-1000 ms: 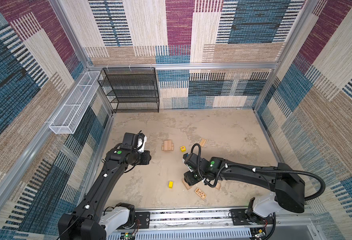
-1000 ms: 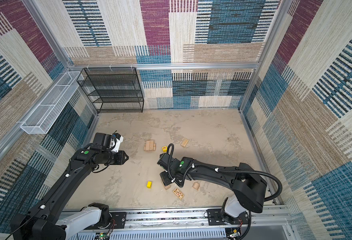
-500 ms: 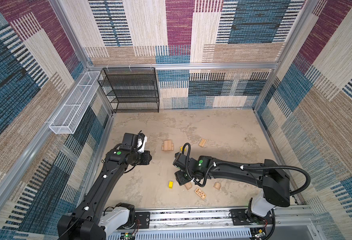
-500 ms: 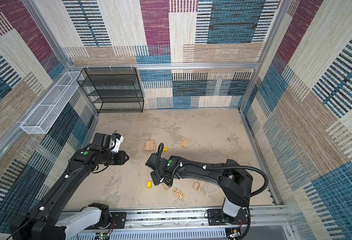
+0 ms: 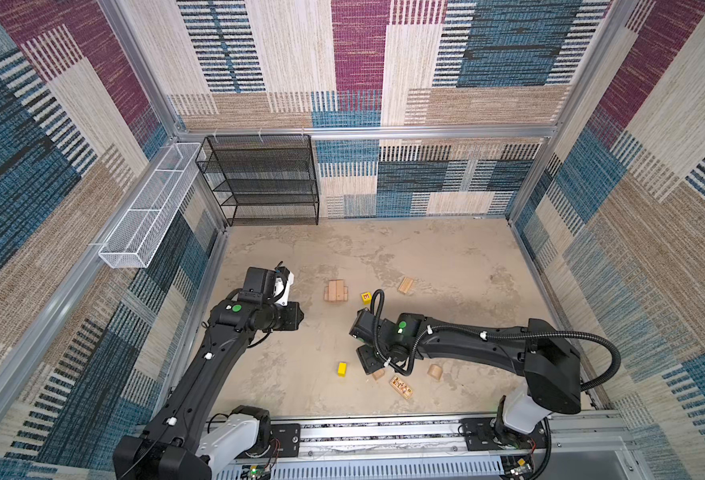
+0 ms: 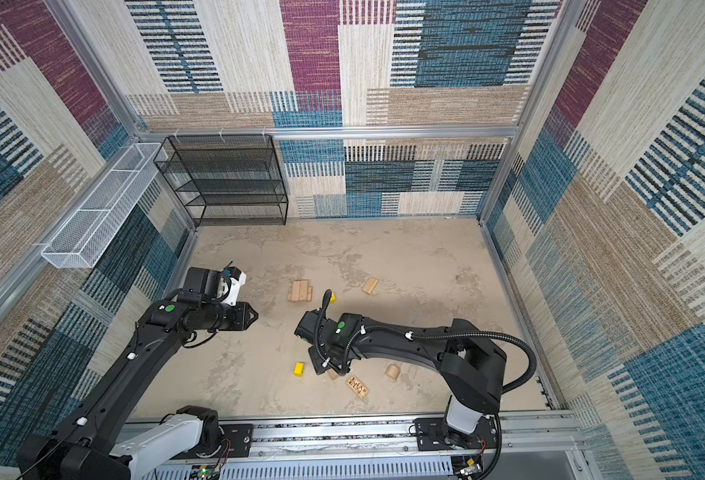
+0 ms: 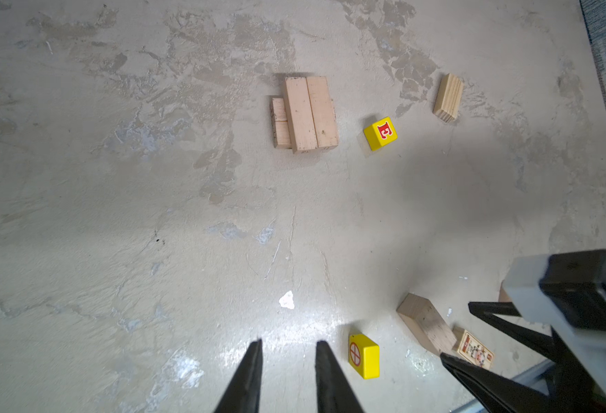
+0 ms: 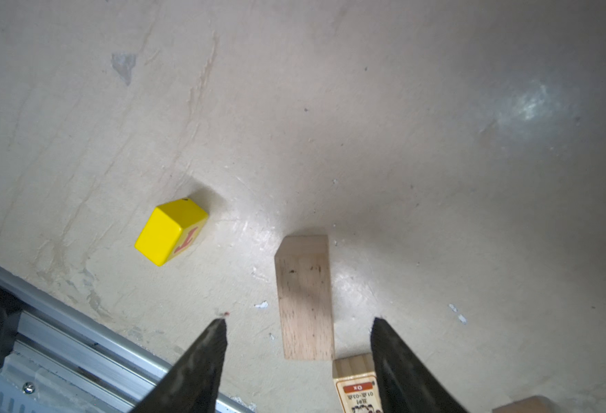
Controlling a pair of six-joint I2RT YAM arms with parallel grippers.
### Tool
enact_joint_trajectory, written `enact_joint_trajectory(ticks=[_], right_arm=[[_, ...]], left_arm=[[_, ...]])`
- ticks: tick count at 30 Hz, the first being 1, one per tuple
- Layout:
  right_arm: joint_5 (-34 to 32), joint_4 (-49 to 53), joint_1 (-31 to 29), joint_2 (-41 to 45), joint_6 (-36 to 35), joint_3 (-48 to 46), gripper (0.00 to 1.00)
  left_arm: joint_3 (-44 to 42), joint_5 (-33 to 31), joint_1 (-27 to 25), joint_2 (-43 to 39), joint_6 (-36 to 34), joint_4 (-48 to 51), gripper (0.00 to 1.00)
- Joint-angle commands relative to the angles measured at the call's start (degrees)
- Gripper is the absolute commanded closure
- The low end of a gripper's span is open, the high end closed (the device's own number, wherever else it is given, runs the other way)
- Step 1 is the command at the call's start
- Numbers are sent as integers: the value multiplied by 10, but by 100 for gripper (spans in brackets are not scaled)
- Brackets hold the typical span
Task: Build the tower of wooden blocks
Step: 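Lower the right gripper onto the plain wooden block near the yellow cube and grasp it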
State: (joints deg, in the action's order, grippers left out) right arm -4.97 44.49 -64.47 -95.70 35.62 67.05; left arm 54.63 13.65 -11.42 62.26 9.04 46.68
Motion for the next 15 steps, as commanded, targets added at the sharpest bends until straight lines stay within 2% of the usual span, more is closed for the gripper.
enact_joint_trajectory(ticks=[1,11,15], right_arm=[[2,9,-5,2,13,-6,35],[-7,12,-11,-39,29,-3,40],[-3,6,-11,-52,37,0,46]], left_arm=[[0,-2,0,6,-16,-5,70],[-1,-2,0,8,-15,-5,69],[-1,-3,0,9,-16,-4,69]])
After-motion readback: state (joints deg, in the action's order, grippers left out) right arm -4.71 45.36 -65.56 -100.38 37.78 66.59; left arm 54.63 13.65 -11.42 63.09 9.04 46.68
